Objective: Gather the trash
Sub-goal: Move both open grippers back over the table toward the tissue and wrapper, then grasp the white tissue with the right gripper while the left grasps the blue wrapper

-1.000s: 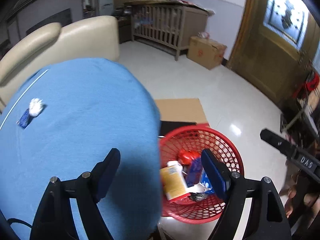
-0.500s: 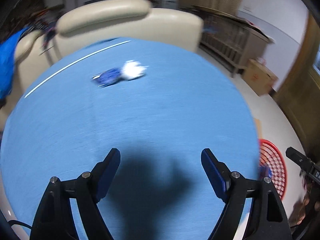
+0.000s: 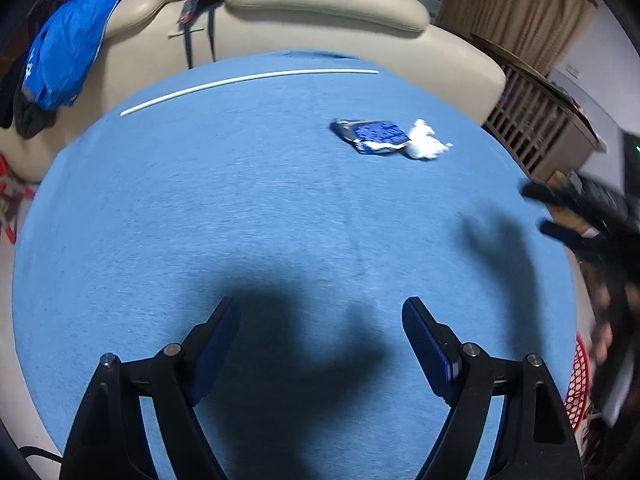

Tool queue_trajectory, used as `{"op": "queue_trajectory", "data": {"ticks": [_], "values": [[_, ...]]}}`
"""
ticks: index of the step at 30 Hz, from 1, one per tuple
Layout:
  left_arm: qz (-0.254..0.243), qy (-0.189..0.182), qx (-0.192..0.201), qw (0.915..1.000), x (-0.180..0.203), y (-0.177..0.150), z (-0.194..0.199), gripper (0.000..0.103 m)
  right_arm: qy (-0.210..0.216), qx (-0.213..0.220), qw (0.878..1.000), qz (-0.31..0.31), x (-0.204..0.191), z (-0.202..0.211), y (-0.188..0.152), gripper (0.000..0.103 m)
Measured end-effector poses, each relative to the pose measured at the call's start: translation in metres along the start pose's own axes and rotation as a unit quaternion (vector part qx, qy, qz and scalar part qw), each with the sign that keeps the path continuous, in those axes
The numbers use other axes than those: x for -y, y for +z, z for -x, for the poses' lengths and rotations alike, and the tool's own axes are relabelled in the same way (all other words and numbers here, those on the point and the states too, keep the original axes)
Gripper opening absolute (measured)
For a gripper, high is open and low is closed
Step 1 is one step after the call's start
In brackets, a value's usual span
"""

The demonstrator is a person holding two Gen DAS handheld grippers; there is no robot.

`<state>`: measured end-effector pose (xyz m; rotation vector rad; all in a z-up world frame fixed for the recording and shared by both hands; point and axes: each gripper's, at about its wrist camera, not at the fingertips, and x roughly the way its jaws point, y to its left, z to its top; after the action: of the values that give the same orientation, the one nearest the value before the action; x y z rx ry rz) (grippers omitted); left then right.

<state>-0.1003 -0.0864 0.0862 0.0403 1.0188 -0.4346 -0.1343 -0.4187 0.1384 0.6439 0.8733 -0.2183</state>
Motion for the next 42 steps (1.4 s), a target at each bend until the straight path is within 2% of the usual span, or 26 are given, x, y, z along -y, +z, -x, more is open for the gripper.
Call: {"op": "queue_trajectory", "data": {"ticks": [8, 12, 15, 17, 18, 19, 22, 24, 28, 32, 34, 36, 39, 40, 42], "values": [[0.022, 0.003, 0.001, 0.9998, -0.027, 0.021, -0.011, 0.083, -0.029, -0.019, 0.999, -0.028, -0.049, -0.093, 0.062, 0.077], [0.032, 0.008, -0.002, 0.9994, -0.038, 0.030, -0.021, 0.083, -0.052, -0.025, 0.998, -0.020, -0.060, -0.121, 0.078, 0.077], [0.039, 0.012, -0.004, 0.9991, -0.043, 0.038, -0.028, 0.083, -0.067, -0.046, 0.997, -0.003, -0.067, -0.141, 0.083, 0.076], [0.040, 0.014, -0.005, 0.9991, -0.044, 0.045, -0.033, 0.083, -0.065, -0.058, 0.996, 0.012, -0.068, -0.149, 0.081, 0.050], [0.040, 0.015, -0.005, 0.9991, -0.044, 0.047, -0.035, 0.083, -0.056, -0.061, 0.996, 0.021, -0.070, -0.151, 0.080, 0.047], [0.038, 0.017, -0.005, 0.9991, -0.042, 0.051, -0.037, 0.083, -0.051, -0.062, 0.996, 0.034, -0.073, -0.150, 0.079, 0.039], [0.023, 0.017, -0.004, 0.9996, -0.030, 0.067, -0.046, 0.083, -0.050, -0.059, 0.994, 0.083, -0.078, -0.138, 0.073, 0.038], [0.014, 0.015, -0.002, 0.9998, -0.020, 0.079, -0.053, 0.083, -0.052, -0.051, 0.993, 0.092, -0.068, -0.125, 0.070, 0.038], [-0.011, 0.004, -0.003, 0.9999, 0.009, 0.108, -0.073, 0.083, -0.043, -0.038, 0.995, 0.085, -0.034, -0.095, 0.064, 0.038], [-0.017, -0.009, -0.005, 0.9998, 0.038, 0.140, -0.102, 0.084, -0.024, -0.028, 0.998, 0.056, 0.007, -0.060, 0.047, 0.039], [-0.038, -0.020, -0.010, 0.9990, 0.051, 0.154, -0.117, 0.085, -0.010, -0.023, 0.999, 0.035, 0.026, -0.041, 0.034, 0.039], [-0.053, -0.010, -0.020, 0.9983, 0.060, 0.167, -0.129, 0.085, -0.002, -0.021, 0.999, 0.027, 0.035, -0.029, 0.025, 0.039], [-0.036, -0.002, -0.020, 0.9991, 0.071, 0.183, -0.133, 0.085, 0.010, -0.017, 1.000, 0.011, 0.046, -0.022, 0.018, 0.039], [-0.035, 0.000, -0.019, 0.9992, 0.074, 0.187, -0.135, 0.089, 0.015, -0.017, 1.000, 0.006, 0.048, -0.022, 0.017, 0.039], [-0.030, 0.024, -0.025, 0.9990, 0.079, 0.192, -0.146, 0.090, 0.020, -0.014, 1.000, 0.006, 0.047, -0.021, 0.016, 0.039]]}}
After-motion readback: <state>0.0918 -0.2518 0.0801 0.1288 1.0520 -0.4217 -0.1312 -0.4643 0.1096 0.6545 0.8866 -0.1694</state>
